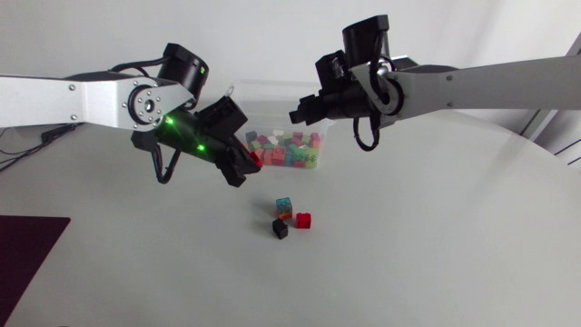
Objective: Place the duplo bricks in the container
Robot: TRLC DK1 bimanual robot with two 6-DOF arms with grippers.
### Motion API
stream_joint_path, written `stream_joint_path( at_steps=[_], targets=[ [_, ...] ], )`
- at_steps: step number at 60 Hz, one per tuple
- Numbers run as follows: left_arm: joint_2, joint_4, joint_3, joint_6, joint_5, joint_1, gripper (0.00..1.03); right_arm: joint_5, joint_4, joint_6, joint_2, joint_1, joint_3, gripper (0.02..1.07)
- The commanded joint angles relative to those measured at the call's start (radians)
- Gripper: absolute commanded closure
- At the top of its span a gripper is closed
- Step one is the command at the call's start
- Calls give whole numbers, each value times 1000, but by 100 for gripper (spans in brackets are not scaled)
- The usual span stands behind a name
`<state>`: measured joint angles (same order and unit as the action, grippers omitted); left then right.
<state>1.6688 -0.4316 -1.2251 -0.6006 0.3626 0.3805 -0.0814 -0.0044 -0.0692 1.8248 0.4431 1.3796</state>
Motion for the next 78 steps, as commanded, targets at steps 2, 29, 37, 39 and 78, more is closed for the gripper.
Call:
stream_joint_path(
  at_steps=[2, 29, 37, 39, 78],
  targets=[
    [2, 11, -59, 39, 12, -5, 93, 11, 40, 34, 39, -20, 41, 72],
    [52, 146, -149, 213, 10, -55, 93, 91, 169, 46, 209, -23, 180, 69],
    [77, 162, -198, 257, 10, -61, 93, 118, 121, 69, 232, -24, 225, 7],
    [82, 165, -208, 266, 10, -63, 93, 118, 110, 69, 228, -23, 222, 6],
    [333, 395, -398, 507, -79, -100, 93, 55, -25, 34, -185, 43, -232, 6]
  ],
)
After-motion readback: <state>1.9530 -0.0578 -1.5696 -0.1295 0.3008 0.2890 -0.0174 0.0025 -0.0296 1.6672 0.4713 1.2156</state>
